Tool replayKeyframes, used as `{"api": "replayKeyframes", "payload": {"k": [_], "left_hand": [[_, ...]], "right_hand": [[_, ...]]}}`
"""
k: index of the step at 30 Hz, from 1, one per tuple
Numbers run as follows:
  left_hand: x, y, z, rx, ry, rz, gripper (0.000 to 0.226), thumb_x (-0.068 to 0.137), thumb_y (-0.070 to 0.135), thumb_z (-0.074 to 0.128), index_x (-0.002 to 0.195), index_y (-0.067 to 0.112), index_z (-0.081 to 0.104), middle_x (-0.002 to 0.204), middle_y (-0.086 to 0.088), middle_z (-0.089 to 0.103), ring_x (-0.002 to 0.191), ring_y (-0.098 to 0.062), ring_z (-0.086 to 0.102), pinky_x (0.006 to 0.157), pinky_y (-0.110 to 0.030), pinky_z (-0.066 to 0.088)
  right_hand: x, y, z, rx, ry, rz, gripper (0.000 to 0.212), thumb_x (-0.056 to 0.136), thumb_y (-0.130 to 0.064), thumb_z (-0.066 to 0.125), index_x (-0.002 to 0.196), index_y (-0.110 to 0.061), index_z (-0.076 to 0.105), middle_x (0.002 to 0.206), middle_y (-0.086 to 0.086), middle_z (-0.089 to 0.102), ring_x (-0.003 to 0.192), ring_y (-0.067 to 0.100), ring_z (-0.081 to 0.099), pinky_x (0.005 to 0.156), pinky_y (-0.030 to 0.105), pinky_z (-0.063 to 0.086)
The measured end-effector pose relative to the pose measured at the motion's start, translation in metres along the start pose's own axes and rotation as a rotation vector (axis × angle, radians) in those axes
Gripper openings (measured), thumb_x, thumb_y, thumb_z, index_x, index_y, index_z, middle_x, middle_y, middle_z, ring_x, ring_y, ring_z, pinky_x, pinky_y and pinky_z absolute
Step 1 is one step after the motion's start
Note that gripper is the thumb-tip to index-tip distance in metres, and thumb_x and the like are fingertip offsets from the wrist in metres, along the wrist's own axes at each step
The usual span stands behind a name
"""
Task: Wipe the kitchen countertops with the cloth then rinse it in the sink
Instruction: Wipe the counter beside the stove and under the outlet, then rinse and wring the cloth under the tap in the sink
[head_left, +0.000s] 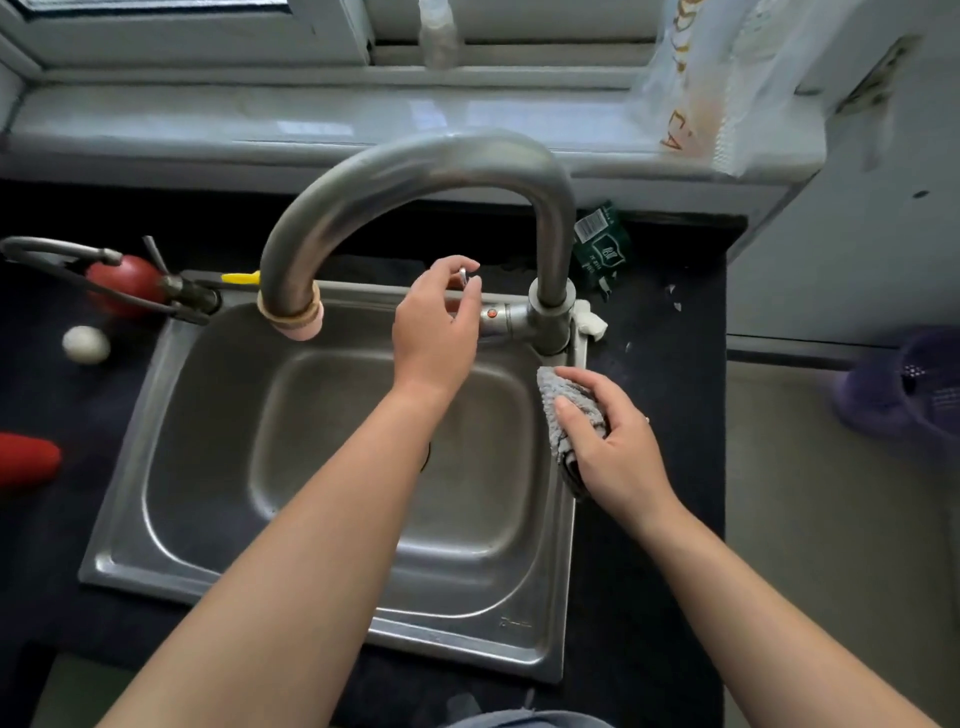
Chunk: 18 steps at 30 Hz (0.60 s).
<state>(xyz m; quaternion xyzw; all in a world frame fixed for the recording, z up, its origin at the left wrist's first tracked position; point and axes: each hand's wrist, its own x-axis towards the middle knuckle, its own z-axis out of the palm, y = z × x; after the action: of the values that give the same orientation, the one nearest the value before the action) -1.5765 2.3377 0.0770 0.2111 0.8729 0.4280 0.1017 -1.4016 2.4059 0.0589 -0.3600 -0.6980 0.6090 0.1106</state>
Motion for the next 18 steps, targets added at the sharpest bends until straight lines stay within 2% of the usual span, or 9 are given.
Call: {"api": "replayKeyframes", "payload": {"k": [4,9,14,16,18], "left_hand": [[-0.003,-0.005,0.0,-0.033,0.019,-0.014,0.015,0.092,0.021,0.053,0.103,0.019,0.063,0.09,0.003,0.06,0.059,-0.004,0.05,0.065,-0.023,0.042],[-0.003,-0.01,0.0,-0.066,0.047,-0.065,0.013,0.092,0.021,0.052,0.101,0.019,0.062,0.085,0.006,0.057,0.054,-0.009,0.045,0.064,-0.029,0.042],[-0.005,-0.014,0.0,-0.079,0.061,-0.085,0.011,0.092,0.023,0.051,0.098,0.023,0.06,0.072,0.013,0.054,0.048,-0.002,0.043,0.056,-0.021,0.038],[-0.004,-0.015,0.0,-0.091,0.055,-0.11,0.01,0.092,0.023,0.051,0.098,0.025,0.059,0.073,0.013,0.055,0.049,0.001,0.045,0.055,-0.017,0.038],[-0.006,-0.018,-0.002,-0.108,0.032,-0.13,0.014,0.092,0.025,0.053,0.105,0.026,0.058,0.085,0.013,0.058,0.057,0.007,0.05,0.057,-0.009,0.039]], "right_hand": [[-0.002,0.0,-0.002,0.013,-0.008,0.015,0.025,0.09,-0.024,0.058,0.111,-0.036,0.059,0.115,-0.012,0.059,0.105,-0.007,0.053,0.085,0.005,0.039],[-0.008,-0.001,-0.003,0.0,-0.001,0.015,0.024,0.09,-0.022,0.058,0.11,-0.035,0.06,0.114,-0.013,0.058,0.1,-0.018,0.048,0.078,-0.007,0.026],[-0.01,-0.001,-0.003,-0.013,-0.01,-0.001,0.024,0.09,-0.021,0.058,0.112,-0.03,0.061,0.114,-0.012,0.058,0.097,-0.023,0.046,0.075,-0.012,0.018],[-0.01,-0.002,-0.003,0.006,-0.021,-0.002,0.024,0.09,-0.022,0.058,0.111,-0.034,0.06,0.114,-0.013,0.058,0.1,-0.019,0.048,0.077,-0.008,0.026],[-0.009,-0.002,-0.002,0.022,-0.028,-0.008,0.024,0.089,-0.024,0.058,0.109,-0.038,0.059,0.115,-0.014,0.058,0.103,-0.012,0.051,0.08,-0.002,0.034]]}}
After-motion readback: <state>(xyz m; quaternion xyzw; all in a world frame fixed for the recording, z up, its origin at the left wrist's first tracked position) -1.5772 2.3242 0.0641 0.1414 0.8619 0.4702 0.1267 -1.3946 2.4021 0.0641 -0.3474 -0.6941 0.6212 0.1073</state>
